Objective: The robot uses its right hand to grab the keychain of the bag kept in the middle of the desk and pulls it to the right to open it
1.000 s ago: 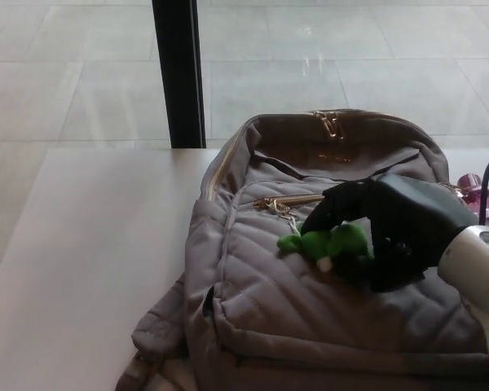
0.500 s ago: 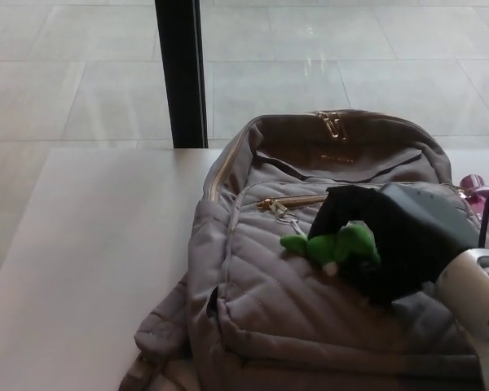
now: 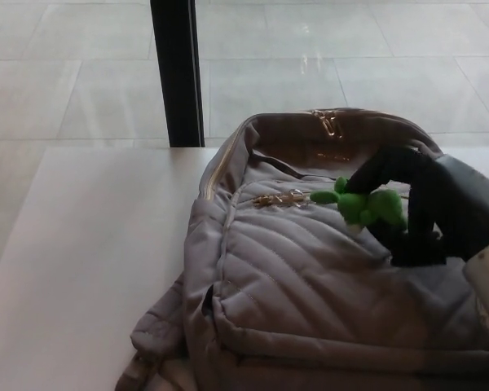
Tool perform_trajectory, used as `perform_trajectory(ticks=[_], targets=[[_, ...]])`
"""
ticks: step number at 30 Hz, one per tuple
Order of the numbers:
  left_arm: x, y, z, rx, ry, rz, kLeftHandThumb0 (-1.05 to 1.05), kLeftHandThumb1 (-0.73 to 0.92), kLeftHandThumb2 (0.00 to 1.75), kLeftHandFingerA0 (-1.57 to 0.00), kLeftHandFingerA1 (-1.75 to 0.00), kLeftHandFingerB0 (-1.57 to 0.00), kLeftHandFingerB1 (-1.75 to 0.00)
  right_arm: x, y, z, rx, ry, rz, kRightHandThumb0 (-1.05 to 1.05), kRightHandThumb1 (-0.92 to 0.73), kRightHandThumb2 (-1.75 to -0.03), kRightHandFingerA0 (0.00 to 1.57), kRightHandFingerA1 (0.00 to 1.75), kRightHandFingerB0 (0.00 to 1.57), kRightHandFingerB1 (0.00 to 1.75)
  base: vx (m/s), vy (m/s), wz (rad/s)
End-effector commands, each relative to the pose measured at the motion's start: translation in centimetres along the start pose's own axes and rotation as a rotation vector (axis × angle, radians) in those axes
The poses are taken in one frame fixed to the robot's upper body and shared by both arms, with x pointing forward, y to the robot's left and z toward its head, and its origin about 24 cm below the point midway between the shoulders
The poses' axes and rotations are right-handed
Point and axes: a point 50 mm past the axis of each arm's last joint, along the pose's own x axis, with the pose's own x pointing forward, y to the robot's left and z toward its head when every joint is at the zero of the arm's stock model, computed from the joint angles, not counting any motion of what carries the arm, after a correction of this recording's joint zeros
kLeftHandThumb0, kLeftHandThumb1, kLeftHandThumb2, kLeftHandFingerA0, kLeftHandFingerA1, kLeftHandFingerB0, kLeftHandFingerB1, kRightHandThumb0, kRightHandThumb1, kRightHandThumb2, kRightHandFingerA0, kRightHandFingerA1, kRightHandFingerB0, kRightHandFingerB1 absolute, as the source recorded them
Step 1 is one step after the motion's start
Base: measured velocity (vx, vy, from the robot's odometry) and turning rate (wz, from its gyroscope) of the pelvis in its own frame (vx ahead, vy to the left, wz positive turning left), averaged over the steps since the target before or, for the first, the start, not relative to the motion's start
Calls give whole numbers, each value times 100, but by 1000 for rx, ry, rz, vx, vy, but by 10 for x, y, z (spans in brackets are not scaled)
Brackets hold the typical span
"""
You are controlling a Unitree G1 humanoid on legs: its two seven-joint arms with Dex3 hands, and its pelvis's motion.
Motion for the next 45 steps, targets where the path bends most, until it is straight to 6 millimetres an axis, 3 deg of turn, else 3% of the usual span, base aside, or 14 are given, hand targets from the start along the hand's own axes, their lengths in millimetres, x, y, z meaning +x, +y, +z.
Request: perform_trajectory(ticks=[1,2,4,5,6,12,13,22,32,33,34,43,44,45], targets=[[-2,5,-1,9,-8,10,-79,92,76,-67,-56,-56,-42,7,-22,-2,34,5,-95,-27,-54,-113,91,175,76,157,0,0,0],[-3,6,-2,14,-6,15,-78,92,76,-68,-56,-56,-42,9,-27,-5,27,29,-101,-29,-56,-111,91,175,74,160,0,0,0],[-3,7,-2,19,-8,16,-74,79,118,-63,-66,-48,-55,12,-36,-11,11,44,-112,-29,-58,-112,90,175,75,151,0,0,0],[-3,7,-2,21,-8,17,-74,79,118,-63,-66,-48,-55,13,-39,-13,1,57,-113,-29,-58,-112,90,175,75,151,0,0,0],[-3,7,-2,17,-5,17,-80,92,77,-66,-55,-55,-44,16,-45,-18,-13,61,-124,-29,-58,-111,92,175,78,150,0,0,0],[-4,7,-5,12,-3,25,-80,92,78,-67,-54,-58,-42,20,-67,-45,-55,182,-131,-28,-58,-108,93,175,75,147,0,0,0],[-4,7,-5,15,-5,24,-86,80,95,-64,-60,-54,-49,19,-72,-53,-58,224,-133,-29,-57,-109,93,175,74,148,0,0,0],[-5,7,-7,0,5,29,-80,92,80,-67,-54,-57,-42,10,-97,-86,-57,379,-186,-26,-52,-109,89,174,74,142,0,0,0],[-8,10,-10,28,2,30,-80,92,82,-66,-54,-55,-43,-26,-144,-138,-40,542,-310,-23,-59,-99,87,175,72,135,0,0,0],[-8,10,-10,17,5,31,-88,81,95,-65,-60,-52,-49,-34,-149,-144,-30,542,-341,-24,-51,-103,101,173,83,127,0,0,0],[-8,10,-11,16,7,30,-82,92,80,-66,-56,-55,-45,-36,-149,-147,-31,551,-351,-28,-60,-96,91,175,78,136,0,0,0],[-8,10,-12,-2,13,24,-85,92,80,-64,-54,-55,-42,-53,-143,-161,-34,598,-319,-29,-52,-109,94,175,78,134,0,0,0],[-9,9,-14,19,24,28,-88,92,82,-65,-55,-56,-45,-56,-132,-164,11,554,-260,-21,-57,-94,90,147,80,101,0,0,0],[-8,9,-14,20,26,30,-88,92,82,-65,-55,-56,-45,-55,-130,-163,29,547,-244,-21,-57,-94,90,147,80,101,0,0,0]])
